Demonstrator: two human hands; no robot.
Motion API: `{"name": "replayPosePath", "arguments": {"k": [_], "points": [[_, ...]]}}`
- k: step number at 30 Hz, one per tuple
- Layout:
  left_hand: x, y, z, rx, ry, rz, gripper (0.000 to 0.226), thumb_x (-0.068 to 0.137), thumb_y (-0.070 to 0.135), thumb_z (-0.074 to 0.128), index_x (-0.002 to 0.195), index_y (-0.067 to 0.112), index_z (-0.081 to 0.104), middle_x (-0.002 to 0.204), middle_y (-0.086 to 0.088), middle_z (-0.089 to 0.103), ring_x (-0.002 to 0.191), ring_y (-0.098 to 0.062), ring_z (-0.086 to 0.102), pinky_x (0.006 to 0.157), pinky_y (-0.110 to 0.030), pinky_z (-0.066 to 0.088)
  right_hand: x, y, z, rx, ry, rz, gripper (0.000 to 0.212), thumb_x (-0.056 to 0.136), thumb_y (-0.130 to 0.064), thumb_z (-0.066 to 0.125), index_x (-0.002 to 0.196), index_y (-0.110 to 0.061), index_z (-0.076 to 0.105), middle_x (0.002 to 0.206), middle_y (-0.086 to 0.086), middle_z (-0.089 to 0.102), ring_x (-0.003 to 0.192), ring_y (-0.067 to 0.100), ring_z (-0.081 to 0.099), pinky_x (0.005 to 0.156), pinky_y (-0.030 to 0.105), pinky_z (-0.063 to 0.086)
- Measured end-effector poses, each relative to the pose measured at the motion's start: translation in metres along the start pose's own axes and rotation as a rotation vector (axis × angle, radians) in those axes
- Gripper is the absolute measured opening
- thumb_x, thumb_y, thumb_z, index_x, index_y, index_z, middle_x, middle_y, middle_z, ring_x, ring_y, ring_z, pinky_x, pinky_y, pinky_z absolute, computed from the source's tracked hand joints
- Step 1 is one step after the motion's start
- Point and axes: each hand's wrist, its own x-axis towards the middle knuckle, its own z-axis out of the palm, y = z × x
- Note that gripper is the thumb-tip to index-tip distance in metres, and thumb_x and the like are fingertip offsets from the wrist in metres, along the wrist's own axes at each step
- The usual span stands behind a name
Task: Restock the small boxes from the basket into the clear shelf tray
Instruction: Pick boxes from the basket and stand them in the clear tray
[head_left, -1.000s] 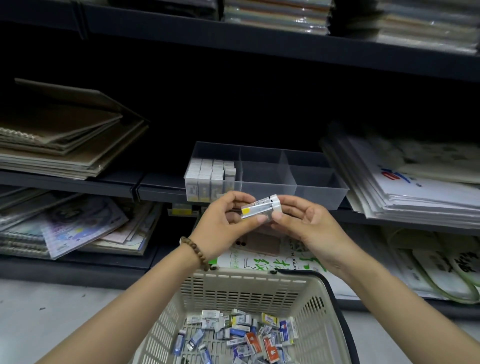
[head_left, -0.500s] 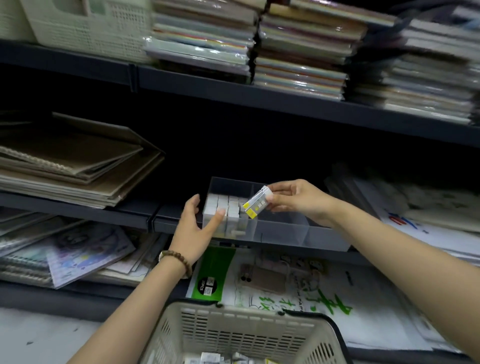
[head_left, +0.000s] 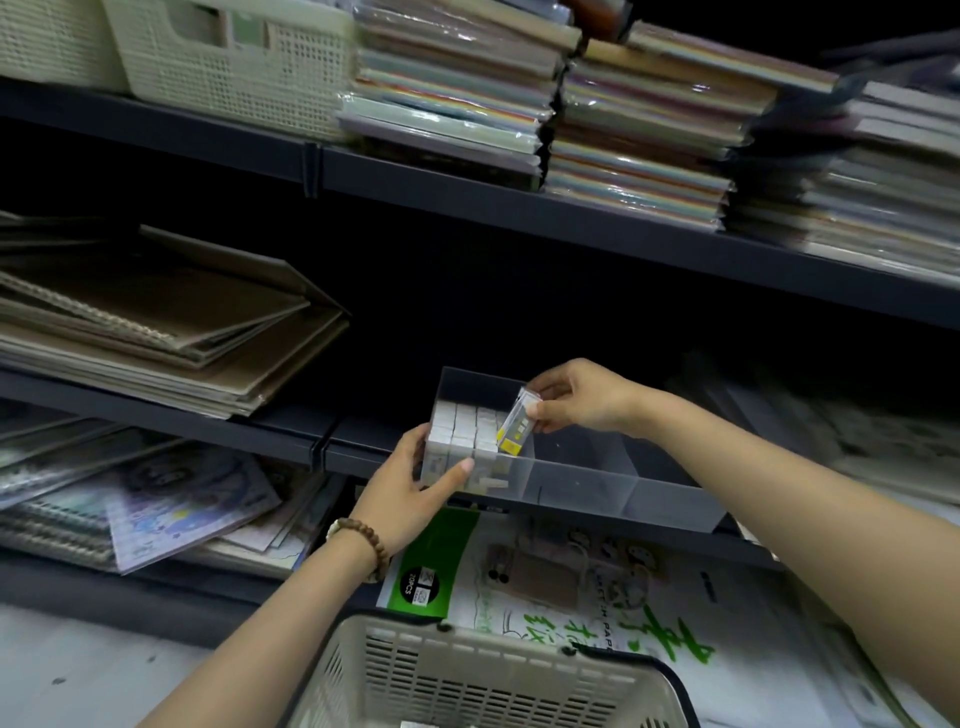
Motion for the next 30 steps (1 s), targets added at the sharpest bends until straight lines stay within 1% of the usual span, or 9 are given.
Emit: {"name": "replayPosePath", "arguments": {"k": [6,10,13,16,18,21,23,25,30], "points": [[-0.001,0.003,0.001,0.028,0.023,0.0,0.101,0.06,0.073,0.049,0.145,0.026,0.022,0.149,0.004,0.033,0.127,-0.01,0.039,0.093,-0.02,0.034,-0.002,0.002,-0.004,-0.08,-0.004,-0.035,0.032,0.087,-0.002,0.062,0.118,0.006,0.058,0.11,0.021,0.065,0.094,0.028,0.067,0.075,0.02,0.057],[-0.002,0.005,0.001,0.035,0.021,0.004,0.101,0.058,0.074,0.049,0.144,0.025,0.023,0.141,0.011,0.039,0.123,-0.005,0.039,0.092,-0.02,0.035,-0.001,0.008,0.007,-0.189,0.012,-0.046,0.037,0.084,-0.01,0.068,0.119,-0.001,0.06,0.105,0.009,0.065,0.081,0.013,0.064,0.065,0.012,0.052],[-0.003,0.008,0.002,0.033,0.022,0.018,0.101,0.057,0.074,0.05,0.142,0.026,0.025,0.12,0.02,0.044,0.109,0.003,0.04,0.085,-0.018,0.037,0.004,0.013,0.028,-0.278,0.082,-0.055,0.045,0.082,-0.021,0.072,0.124,-0.01,0.059,0.114,0.005,0.062,0.09,0.011,0.059,0.078,0.019,0.047],[-0.004,0.008,0.001,0.025,0.022,0.018,0.102,0.056,0.075,0.051,0.142,0.027,0.026,0.119,0.022,0.042,0.108,0.003,0.039,0.086,-0.02,0.038,0.004,0.018,0.041,-0.339,0.166,-0.097,0.045,0.083,-0.022,0.071,0.125,-0.013,0.058,0.119,0.004,0.063,0.099,0.012,0.059,0.089,0.023,0.048],[-0.003,0.008,0.0,0.019,0.016,0.014,0.103,0.055,0.077,0.05,0.142,0.027,0.026,0.122,0.021,0.042,0.11,0.002,0.038,0.088,-0.021,0.038,-0.002,0.025,0.046,-0.461,0.203,-0.153,0.046,0.087,-0.027,0.066,0.129,-0.015,0.055,0.128,0.002,0.059,0.114,0.015,0.056,0.099,0.028,0.045],[-0.003,0.007,0.0,0.034,0.014,0.016,0.104,0.054,0.078,0.049,0.142,0.028,0.025,0.125,0.02,0.039,0.114,0.001,0.037,0.09,-0.022,0.037,-0.015,0.045,0.059,-0.687,0.214,-0.282,0.054,0.094,-0.039,0.051,0.143,-0.019,0.038,0.148,-0.002,0.039,0.138,0.015,0.032,0.113,0.03,0.022],[-0.002,0.005,0.001,0.029,0.012,0.022,0.104,0.056,0.077,0.051,0.143,0.026,0.025,0.136,0.014,0.04,0.121,-0.003,0.037,0.096,-0.026,0.04,-0.024,0.058,0.069,-0.678,0.175,-0.309,0.061,0.097,-0.046,0.039,0.15,-0.024,0.018,0.157,-0.007,0.016,0.144,0.007,0.008,0.116,0.026,0.003],[-0.003,0.004,0.003,0.044,0.014,0.028,0.101,0.061,0.073,0.054,0.144,0.026,0.021,0.143,0.008,0.038,0.12,-0.002,0.036,0.096,-0.026,0.04,-0.027,0.066,0.075,-0.623,0.14,-0.287,0.064,0.098,-0.05,0.03,0.151,-0.027,0.004,0.158,-0.012,0.003,0.141,-0.001,-0.005,0.115,0.024,-0.006],[-0.014,0.002,0.006,0.057,-0.012,0.033,0.107,0.057,0.072,0.053,0.146,0.026,0.016,0.146,0.005,0.035,0.132,-0.011,0.036,0.105,-0.032,0.038,-0.036,0.064,0.076,-0.497,0.153,-0.278,0.062,0.098,-0.048,0.03,0.151,-0.027,0.005,0.158,-0.011,0.004,0.144,0.003,-0.001,0.117,0.024,-0.004]]}}
